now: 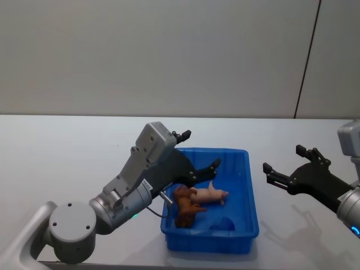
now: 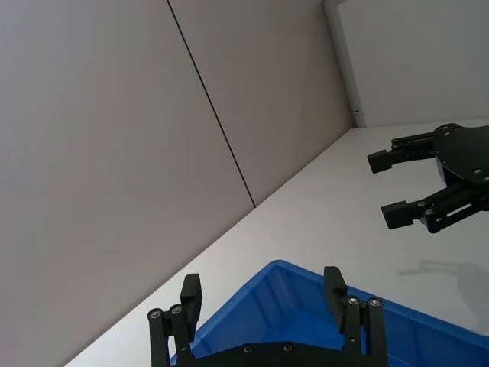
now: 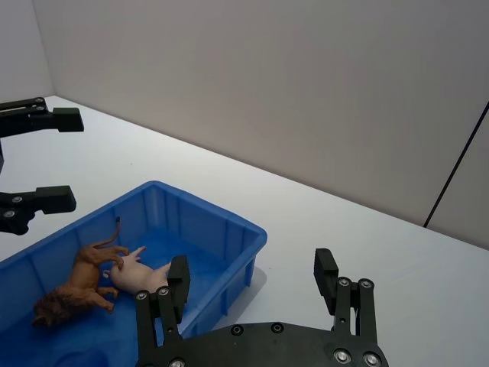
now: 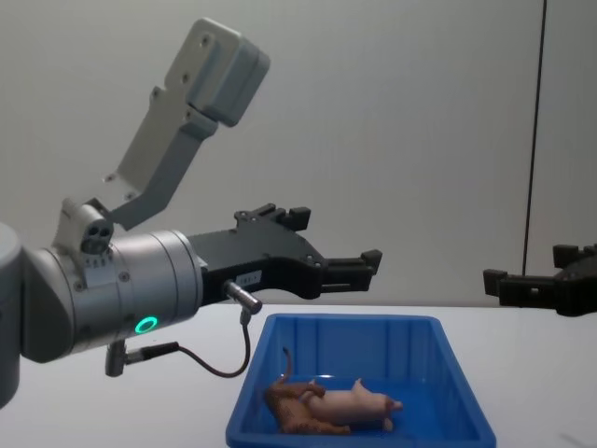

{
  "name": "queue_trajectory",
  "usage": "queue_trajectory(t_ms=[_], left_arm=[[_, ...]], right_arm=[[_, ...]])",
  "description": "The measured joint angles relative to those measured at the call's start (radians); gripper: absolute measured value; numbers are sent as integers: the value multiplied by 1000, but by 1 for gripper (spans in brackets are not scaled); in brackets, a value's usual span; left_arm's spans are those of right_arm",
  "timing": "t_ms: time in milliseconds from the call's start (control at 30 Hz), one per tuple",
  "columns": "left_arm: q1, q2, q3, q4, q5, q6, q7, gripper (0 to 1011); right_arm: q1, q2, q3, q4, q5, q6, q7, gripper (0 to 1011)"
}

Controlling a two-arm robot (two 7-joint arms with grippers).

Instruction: Pick up the two dolls from the table and place them into the box.

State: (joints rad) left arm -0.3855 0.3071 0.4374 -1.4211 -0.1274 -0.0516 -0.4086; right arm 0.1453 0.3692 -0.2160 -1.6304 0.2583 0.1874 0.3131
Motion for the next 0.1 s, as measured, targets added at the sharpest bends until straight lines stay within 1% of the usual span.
queue_trajectory(t_ms=[100], left_arm=[[4,4,-1,-10,0,0,3,1001]], right_arm=[[0,0,0,0,0,0,0,1001]])
